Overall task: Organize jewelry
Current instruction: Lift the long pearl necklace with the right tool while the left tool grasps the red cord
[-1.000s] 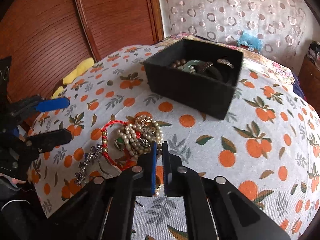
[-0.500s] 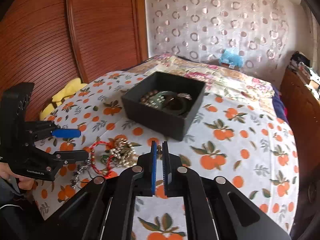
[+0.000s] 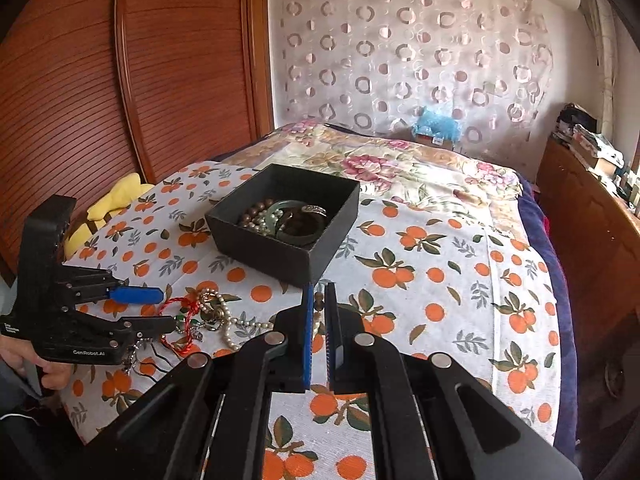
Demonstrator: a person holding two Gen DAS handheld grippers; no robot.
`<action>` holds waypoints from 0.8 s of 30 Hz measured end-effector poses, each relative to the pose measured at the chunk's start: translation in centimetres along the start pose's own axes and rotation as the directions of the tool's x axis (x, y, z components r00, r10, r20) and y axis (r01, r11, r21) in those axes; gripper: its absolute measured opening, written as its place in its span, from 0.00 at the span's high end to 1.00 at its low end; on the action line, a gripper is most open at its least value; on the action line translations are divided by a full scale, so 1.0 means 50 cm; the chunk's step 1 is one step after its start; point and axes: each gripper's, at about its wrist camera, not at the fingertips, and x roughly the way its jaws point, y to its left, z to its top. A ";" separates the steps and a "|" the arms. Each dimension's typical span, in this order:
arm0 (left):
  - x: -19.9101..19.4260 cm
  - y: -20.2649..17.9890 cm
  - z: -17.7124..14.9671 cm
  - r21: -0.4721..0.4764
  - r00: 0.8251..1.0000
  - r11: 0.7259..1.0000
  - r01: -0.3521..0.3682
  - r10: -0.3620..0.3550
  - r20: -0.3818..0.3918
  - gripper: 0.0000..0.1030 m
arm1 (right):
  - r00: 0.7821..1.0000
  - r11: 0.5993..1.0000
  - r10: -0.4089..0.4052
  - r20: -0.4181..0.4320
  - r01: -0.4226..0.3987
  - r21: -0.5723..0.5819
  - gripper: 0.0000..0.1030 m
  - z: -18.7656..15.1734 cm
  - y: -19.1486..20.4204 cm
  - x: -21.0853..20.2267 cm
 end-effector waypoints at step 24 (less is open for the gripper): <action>0.011 0.009 0.023 0.082 0.997 0.994 -0.078 0.078 -0.002 0.98 | 0.999 1.000 -0.021 0.045 0.022 -0.012 0.94 0.024 -0.004 -0.043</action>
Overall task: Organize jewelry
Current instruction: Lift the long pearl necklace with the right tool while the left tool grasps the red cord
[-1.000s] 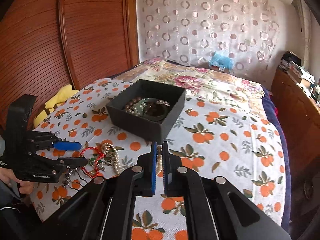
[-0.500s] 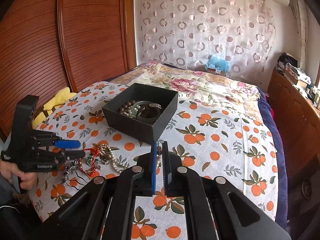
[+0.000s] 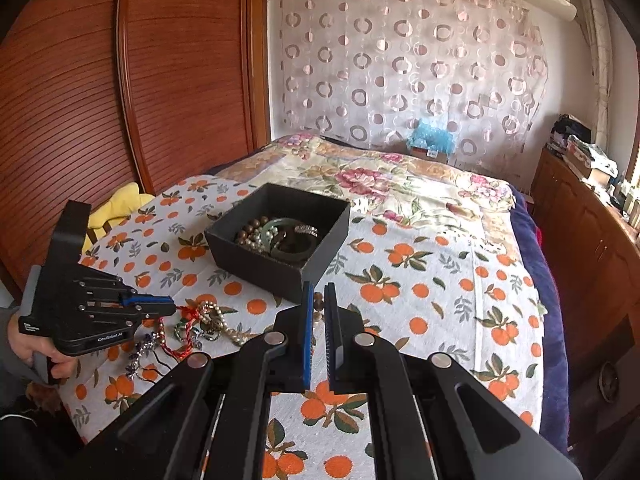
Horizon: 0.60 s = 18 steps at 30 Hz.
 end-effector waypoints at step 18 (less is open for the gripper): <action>-0.135 -0.005 0.066 0.017 0.981 1.000 -0.011 0.007 0.196 0.98 | 0.995 0.997 0.024 0.092 -0.017 -0.080 0.94 0.112 0.052 -0.058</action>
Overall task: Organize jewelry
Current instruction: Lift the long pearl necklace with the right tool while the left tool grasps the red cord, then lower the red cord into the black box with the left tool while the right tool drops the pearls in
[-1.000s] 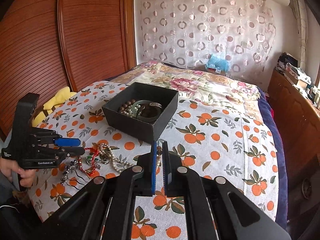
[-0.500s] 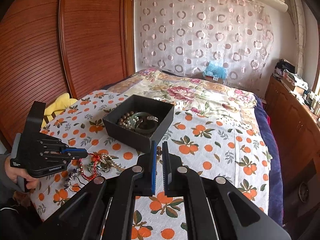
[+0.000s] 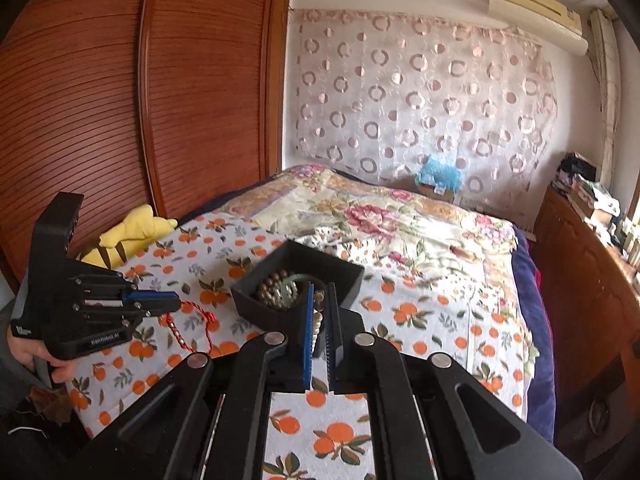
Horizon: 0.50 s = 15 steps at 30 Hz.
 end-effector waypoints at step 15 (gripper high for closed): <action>-0.023 0.000 0.017 -0.007 0.999 1.000 0.004 -0.004 0.042 0.98 | 0.998 0.999 0.022 0.065 -0.020 -0.027 0.94 0.089 0.022 -0.034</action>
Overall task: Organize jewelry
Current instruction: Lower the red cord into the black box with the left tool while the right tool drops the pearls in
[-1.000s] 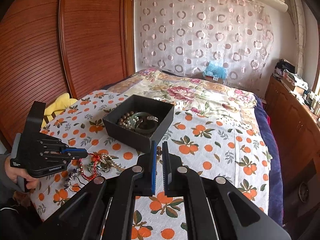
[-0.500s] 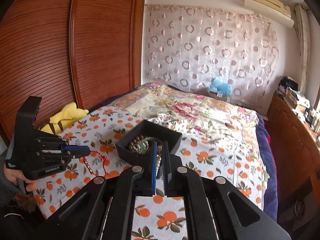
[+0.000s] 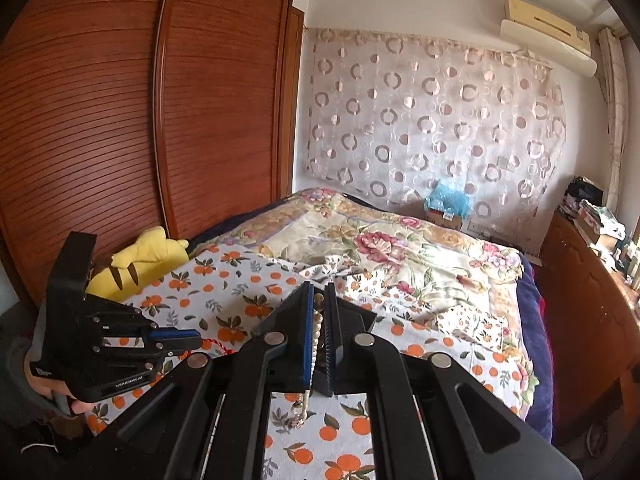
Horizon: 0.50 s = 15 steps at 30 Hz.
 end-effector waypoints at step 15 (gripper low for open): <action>0.045 0.013 0.061 -0.001 1.000 1.000 -0.017 0.017 0.010 0.98 | 0.998 0.998 -0.058 0.032 0.059 -0.023 0.94 0.095 -0.029 0.017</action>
